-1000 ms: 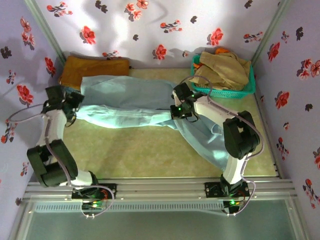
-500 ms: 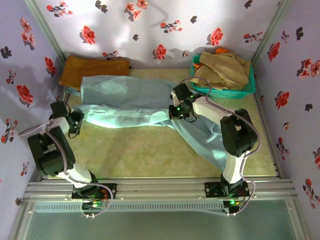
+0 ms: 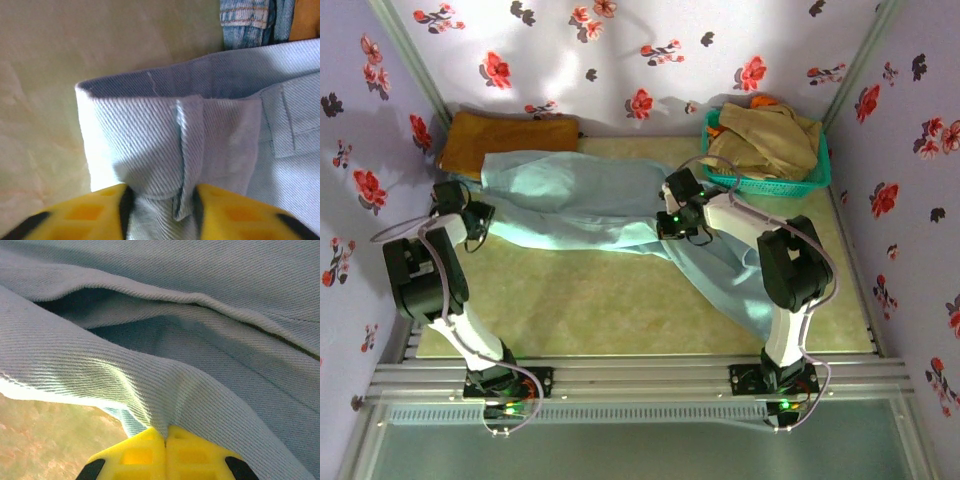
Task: Fold and stack the trousers
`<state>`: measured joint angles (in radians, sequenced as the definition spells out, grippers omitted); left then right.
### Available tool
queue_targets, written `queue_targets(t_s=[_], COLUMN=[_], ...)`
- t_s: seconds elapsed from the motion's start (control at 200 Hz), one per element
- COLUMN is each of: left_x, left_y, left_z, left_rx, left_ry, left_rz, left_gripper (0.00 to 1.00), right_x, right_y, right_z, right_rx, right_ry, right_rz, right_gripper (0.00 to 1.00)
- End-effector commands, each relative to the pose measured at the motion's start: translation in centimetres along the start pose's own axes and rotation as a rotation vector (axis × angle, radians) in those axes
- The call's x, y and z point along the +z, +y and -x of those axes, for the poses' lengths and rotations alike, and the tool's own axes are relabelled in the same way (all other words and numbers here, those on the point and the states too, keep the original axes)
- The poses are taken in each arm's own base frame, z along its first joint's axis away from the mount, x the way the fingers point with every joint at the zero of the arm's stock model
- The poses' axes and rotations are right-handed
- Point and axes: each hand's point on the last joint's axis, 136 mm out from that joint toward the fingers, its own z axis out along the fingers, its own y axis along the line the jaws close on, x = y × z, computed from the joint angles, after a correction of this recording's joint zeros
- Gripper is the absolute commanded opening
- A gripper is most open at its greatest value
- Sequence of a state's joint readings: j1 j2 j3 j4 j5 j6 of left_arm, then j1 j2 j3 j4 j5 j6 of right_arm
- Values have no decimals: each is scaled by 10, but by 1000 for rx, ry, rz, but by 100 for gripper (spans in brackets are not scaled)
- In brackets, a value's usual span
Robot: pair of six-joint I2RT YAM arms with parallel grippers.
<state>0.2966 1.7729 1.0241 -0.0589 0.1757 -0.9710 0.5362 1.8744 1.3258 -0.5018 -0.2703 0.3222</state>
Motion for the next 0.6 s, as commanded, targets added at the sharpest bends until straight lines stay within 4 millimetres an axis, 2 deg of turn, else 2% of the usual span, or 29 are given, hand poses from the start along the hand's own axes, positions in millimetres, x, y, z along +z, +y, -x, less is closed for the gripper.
queue_targets(t_s=[0.0,0.05,0.14,0.26,0.39,0.505,0.595], left_x=[2,-3,-19,-51,-85,-110,-129], left_y=[-10,-14,-26,-40,-44,-40,-31], left_z=[7,6,4,-3,-11,-16,-19], left_rx=[24,31,38,67,120,153,141], left_ry=[-15,-10,-9,7,39,56,68], left_rz=[-10,-20,-51,-61,-48,-36,-31], left_gripper=[13,0,0,0,0,0,0], right_x=[3,0,-4,-11,-22,-32,-37], right_y=[0,1,1,4,11,24,35], right_z=[-1,0,0,1,-3,-13,-33], right_rx=[9,6,6,5,5,-10,-43], right_ry=[5,1,-7,-20,-33,-31,-8], right_rz=[4,5,3,11,45,94,112], right_gripper=[0,0,0,0,0,0,0])
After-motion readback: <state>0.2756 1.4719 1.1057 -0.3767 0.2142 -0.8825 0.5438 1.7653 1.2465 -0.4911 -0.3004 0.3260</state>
